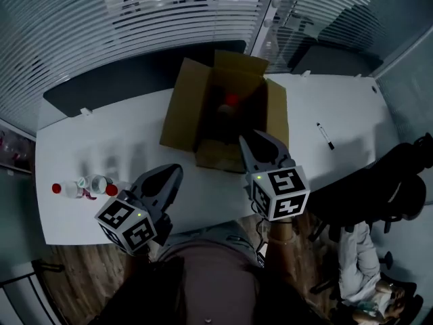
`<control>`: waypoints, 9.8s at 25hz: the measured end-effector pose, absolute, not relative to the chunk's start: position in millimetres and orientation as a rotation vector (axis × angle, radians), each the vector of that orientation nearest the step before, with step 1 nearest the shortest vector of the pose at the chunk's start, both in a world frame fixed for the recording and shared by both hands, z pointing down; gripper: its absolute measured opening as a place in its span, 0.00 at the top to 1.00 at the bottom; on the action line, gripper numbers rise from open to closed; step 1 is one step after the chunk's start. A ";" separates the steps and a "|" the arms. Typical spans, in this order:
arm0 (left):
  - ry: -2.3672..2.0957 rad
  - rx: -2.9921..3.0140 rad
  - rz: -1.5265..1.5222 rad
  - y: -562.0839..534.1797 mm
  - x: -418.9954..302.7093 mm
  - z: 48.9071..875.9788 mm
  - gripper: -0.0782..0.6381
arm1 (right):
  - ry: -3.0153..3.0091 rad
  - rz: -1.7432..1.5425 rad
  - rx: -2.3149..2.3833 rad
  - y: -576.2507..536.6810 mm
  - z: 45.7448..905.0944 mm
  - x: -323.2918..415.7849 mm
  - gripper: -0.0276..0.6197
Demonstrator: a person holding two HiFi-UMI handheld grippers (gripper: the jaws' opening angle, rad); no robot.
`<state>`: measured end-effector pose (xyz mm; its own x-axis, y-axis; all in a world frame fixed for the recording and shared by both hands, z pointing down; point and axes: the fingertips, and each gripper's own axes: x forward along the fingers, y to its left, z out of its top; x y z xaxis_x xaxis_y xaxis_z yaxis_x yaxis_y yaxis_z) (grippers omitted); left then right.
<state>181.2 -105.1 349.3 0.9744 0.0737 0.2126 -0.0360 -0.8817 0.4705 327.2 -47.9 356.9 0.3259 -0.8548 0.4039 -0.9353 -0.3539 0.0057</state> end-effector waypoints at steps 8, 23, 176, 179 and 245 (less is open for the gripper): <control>-0.068 2.612 0.281 -119.8 199.7 353.3 0.88 | -1.696 0.509 2.257 -75.9 362.7 353.9 0.80; -0.272 2.555 0.270 -135.2 215.1 372.7 0.88 | -1.798 0.610 2.107 -123.9 395.9 395.1 0.73; -1.155 2.387 0.015 -73.0 -133.9 353.9 0.88 | -2.177 0.367 1.377 -146.1 442.2 14.0 0.70; -1.169 2.377 0.028 -73.8 -139.5 352.5 0.88 | -2.170 0.380 1.370 -147.0 448.2 9.9 0.69; -0.511 2.650 0.193 57.7 -157.3 350.4 0.88 | -2.051 0.468 1.961 61.8 406.9 -15.8 0.84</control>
